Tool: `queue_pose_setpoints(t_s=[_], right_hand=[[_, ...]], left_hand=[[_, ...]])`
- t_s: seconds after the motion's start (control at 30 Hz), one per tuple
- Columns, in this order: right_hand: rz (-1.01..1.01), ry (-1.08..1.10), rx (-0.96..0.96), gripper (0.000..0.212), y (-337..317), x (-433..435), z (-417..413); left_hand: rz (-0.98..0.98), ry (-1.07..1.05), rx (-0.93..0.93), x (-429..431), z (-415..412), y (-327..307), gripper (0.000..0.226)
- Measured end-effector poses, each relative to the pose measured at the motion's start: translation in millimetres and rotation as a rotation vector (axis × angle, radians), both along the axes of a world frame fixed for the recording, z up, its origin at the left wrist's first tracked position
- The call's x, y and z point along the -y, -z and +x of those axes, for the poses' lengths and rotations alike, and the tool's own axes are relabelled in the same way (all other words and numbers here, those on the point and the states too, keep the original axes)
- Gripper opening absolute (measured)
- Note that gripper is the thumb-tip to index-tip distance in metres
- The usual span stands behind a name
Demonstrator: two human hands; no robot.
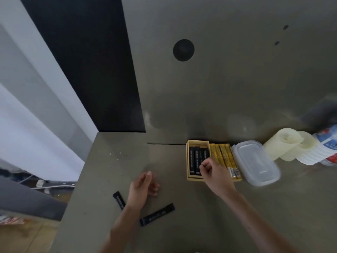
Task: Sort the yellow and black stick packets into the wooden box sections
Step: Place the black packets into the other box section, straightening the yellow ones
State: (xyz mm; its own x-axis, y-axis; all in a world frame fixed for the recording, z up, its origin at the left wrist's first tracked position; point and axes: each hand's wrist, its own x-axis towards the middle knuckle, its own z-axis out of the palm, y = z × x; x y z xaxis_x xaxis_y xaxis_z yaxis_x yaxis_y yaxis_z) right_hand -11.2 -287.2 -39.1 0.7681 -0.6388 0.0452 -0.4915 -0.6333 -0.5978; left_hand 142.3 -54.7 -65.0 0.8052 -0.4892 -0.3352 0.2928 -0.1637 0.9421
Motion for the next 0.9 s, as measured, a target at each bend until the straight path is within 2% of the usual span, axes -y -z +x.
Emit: queue_pose_setpoints(t_s=[0.13, 0.23, 0.33, 0.4, 0.5, 0.63, 0.77, 0.83, 0.9], right_hand=[[0.082, -0.062, 0.057, 0.008, 7.0, -0.1, -10.2], [0.07, -0.056, 0.107, 0.006, 11.5, -1.7, -8.1], [0.032, -0.043, 0.136, 0.005, 17.9, -4.0, -7.1], [0.021, -0.049, 0.146, 0.004, 21.2, -4.1, -6.6], [0.034, -0.04, 0.139, 0.005, 21.5, -4.8, -6.9], [0.048, -0.023, 0.128, 0.005, 14.7, -6.9, -5.5], [0.097, -0.017, 0.143, 0.001, 0.3, -11.2, -4.6], [0.103, -0.057, 0.144, 0.011, -6.8, -18.8, -5.2], [0.192, -0.104, 0.148, 0.019, -13.1, -28.9, -4.0]], left_hand=[[0.213, -0.092, 0.224, -43.8, 29.3, 10.7, 0.018], [0.485, 0.079, 0.425, -68.1, 41.4, 16.4, 0.009], [0.613, 0.298, 0.512, -69.2, 36.7, 14.5, 0.033], [0.65, 0.358, 0.556, -62.8, 32.0, 13.7, 0.037], [0.663, 0.336, 0.572, -53.3, 30.6, 14.7, 0.033], [0.695, 0.333, 0.581, -40.3, 28.4, 10.4, 0.016], [0.549, 0.301, 0.505, -17.4, 12.9, -6.9, 0.025], [0.479, 0.307, 0.469, -3.3, 4.3, -17.8, 0.025], [0.444, 0.39, 0.5, 11.3, -4.6, -27.9, 0.023]])
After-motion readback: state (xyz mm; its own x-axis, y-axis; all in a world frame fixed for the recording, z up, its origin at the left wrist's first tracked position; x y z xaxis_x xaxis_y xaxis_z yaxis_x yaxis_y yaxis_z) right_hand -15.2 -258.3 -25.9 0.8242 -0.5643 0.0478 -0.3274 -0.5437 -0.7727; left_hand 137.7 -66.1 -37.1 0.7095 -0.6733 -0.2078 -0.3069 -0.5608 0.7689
